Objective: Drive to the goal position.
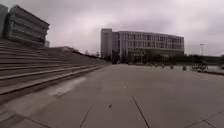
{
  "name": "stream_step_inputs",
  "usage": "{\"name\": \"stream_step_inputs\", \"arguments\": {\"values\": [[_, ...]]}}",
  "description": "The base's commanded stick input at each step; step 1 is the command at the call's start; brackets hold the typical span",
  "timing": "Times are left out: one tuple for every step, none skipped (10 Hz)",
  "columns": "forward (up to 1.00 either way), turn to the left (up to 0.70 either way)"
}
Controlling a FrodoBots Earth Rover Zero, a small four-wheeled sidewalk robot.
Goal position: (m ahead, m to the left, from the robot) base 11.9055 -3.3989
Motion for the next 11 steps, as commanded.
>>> {"name": "stream_step_inputs", "arguments": {"values": [[0.44,0.02],[0.46,0.02],[0.53,0.02],[0.59,0.03],[0.70,0.03],[0.70,0.03],[0.70,0.03],[0.70,0.03],[0.70,0.03],[0.70,0.03],[0.70,0.03]]}}
